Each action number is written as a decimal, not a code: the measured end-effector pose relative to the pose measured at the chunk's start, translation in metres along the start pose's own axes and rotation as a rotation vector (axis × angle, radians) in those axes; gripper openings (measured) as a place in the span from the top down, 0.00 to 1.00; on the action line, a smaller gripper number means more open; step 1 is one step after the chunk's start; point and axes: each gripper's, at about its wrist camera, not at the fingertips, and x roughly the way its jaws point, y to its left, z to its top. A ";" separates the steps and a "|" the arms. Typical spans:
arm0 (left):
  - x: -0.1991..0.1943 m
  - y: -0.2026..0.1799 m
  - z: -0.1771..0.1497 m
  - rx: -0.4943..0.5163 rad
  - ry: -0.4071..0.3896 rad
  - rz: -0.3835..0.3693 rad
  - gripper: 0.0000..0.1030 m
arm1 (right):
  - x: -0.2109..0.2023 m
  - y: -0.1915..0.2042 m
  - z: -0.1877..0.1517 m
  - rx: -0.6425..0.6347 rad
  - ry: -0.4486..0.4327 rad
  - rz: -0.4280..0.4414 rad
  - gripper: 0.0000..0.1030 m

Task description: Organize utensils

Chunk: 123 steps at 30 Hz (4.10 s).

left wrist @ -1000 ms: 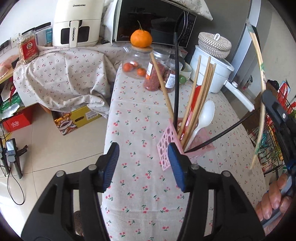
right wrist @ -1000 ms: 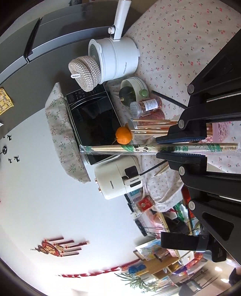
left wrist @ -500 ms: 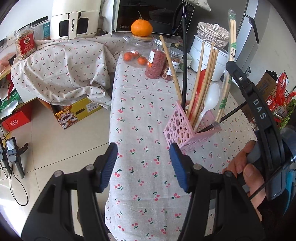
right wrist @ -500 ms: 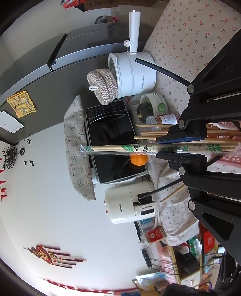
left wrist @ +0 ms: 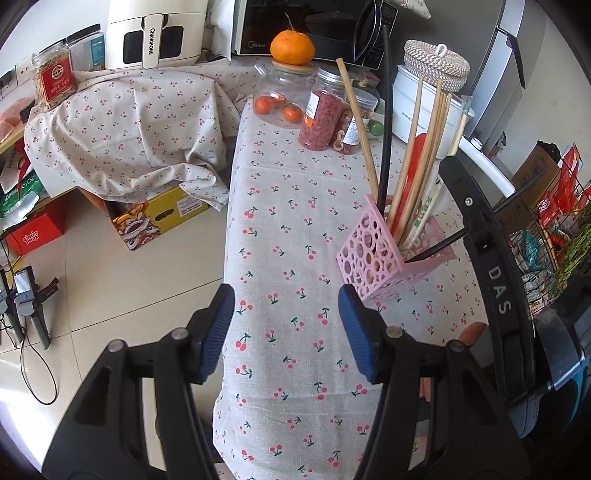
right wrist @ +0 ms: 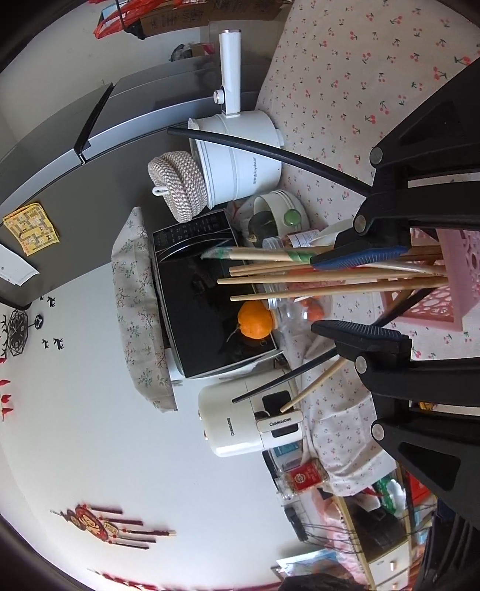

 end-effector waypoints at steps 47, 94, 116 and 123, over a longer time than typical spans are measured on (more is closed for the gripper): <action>-0.072 -0.145 -0.030 0.112 -0.208 0.104 0.01 | -0.154 -0.125 0.119 -0.191 0.310 -0.280 0.00; -0.071 -0.150 -0.030 0.103 -0.212 0.107 0.00 | -0.141 -0.127 0.105 -0.157 0.392 -0.276 0.00; -0.073 -0.151 -0.029 0.113 -0.214 0.090 0.01 | -0.139 -0.128 0.101 -0.156 0.411 -0.289 0.00; -0.074 -0.151 -0.029 0.102 -0.220 0.082 0.01 | -0.140 -0.126 0.101 -0.164 0.409 -0.291 0.00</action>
